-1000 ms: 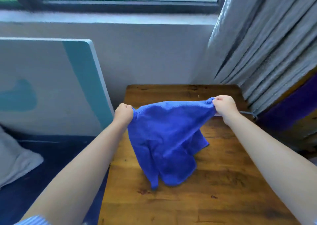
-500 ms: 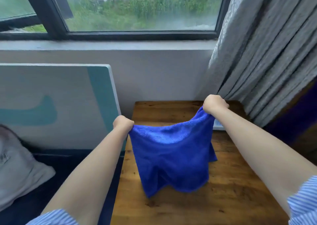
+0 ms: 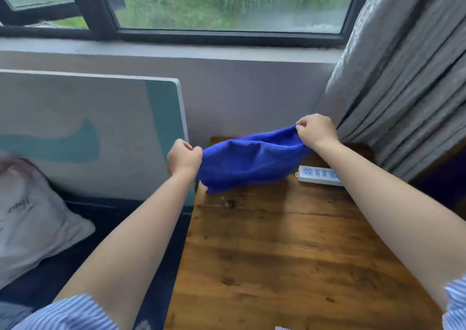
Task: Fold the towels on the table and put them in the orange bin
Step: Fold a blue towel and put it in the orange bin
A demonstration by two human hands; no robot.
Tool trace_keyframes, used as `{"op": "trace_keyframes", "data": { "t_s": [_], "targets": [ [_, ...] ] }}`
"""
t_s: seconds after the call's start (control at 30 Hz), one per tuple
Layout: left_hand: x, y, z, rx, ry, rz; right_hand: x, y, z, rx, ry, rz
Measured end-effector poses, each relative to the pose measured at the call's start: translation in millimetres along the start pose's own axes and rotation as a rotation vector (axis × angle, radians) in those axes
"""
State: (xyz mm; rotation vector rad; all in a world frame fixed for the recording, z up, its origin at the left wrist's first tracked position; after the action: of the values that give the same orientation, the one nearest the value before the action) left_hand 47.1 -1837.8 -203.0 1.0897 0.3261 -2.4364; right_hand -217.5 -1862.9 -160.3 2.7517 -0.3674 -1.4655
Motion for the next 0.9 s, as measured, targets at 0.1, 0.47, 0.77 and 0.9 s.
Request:
{"op": "trace_keyframes", "data": {
  "t_s": [0.1, 0.47, 0.77, 0.9],
  "targets": [
    [18, -21, -34, -0.005, 0.405, -0.318, 36, -34, 37, 0.201, -0.108, -0.185],
    [89, -108, -155, -0.090, 0.908, -0.781, 124, -173, 159, 0.473, -0.438, -0.843],
    [111, -82, -139, -0.032, 0.869, -0.745, 135, -140, 148, 0.451, -0.317, -0.662],
    [124, -51, -115, -0.018, 0.859, -0.719, 139, -96, 134, 0.379, -0.216, -0.611]
  ]
}}
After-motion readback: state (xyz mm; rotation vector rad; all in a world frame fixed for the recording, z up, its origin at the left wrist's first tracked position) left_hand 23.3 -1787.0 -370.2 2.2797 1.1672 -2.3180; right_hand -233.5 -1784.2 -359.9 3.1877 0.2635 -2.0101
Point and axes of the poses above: each hand's wrist, its own y-axis towards the middle knuckle, its own x-axis out of the palm, z = x × y, the point moved 1 cm from there along y, towards the middle knuckle, and after that the axes turned 9 degrees about y, right-handed, at the moved point
